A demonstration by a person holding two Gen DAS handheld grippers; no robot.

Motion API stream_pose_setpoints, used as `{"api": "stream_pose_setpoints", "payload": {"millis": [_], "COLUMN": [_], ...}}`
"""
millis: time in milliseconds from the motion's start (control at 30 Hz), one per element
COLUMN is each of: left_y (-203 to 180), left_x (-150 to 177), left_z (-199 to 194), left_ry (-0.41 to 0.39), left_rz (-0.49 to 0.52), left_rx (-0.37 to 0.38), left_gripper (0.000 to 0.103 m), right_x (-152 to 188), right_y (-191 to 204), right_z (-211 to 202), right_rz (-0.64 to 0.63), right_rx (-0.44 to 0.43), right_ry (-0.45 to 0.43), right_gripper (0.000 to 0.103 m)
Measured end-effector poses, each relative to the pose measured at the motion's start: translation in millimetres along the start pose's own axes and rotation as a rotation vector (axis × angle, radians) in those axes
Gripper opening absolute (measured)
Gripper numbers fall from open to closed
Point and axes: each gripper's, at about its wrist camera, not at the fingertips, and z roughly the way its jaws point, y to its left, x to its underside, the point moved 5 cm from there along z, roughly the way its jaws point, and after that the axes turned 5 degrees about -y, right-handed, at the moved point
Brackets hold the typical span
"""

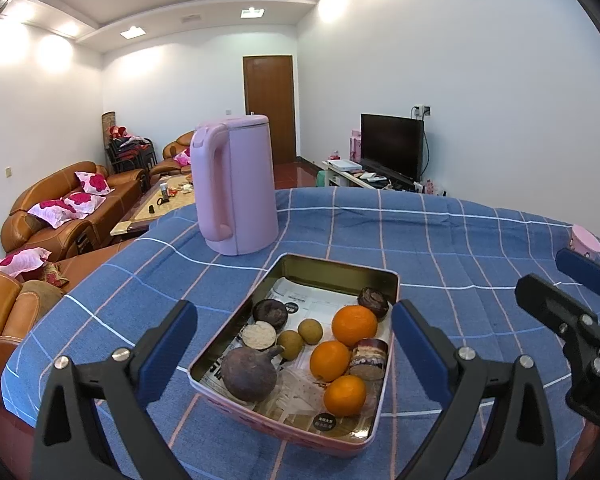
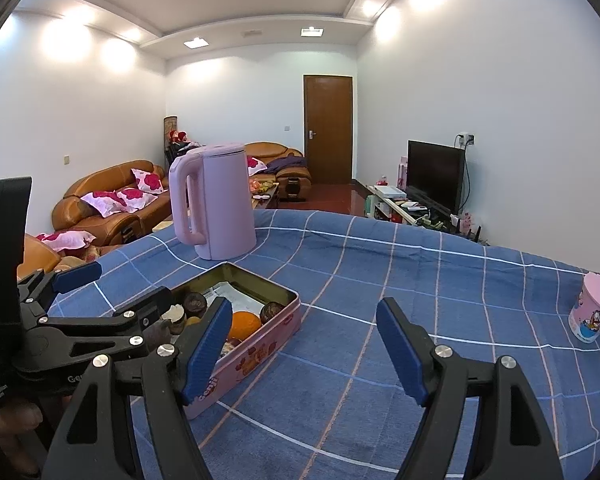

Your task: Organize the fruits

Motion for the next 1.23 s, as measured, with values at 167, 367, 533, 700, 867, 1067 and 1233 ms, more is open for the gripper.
{"api": "stream_pose_setpoints", "payload": {"millis": [167,367,533,700,867,1067,1233], "left_y": [-1,-3,-4,-4,-1,-2,-4], "left_x": [0,-1,-6,-10,-11,-8,-7], "left_z": [-1,-2,-9,-15,-15,-10,-12], "left_ry": [0.001,0.001,-0.029,-0.049,-0.049,-0.030,-0.036], "left_rz": [0.005,0.003,-0.002,-0.006,-0.012,-0.008,0.003], "left_rx": [0.002,0.021,0.020,0.018,0.008,0.007,0.010], "left_gripper": [0.103,0.103,0.103,0.103,0.103,0.103,0.103], "right_x": [0,-1,-2,-5,-7,-6,-6], "right_y": [-1,-3,-6,-3,0,2,0], "right_z": [0,-3,-7,-12,-16,-17,-17], "right_rz": [0.004,0.008,0.009,0.002,-0.009,-0.015,-0.010], "right_rx": [0.001,0.007,0.012,0.009,0.006,0.003,0.005], "right_ry": [-0.003,-0.010,-0.020,-0.034,-0.044,-0.047,-0.046], "right_gripper": [0.077,0.077,0.077,0.077,0.077,0.078,0.078]}}
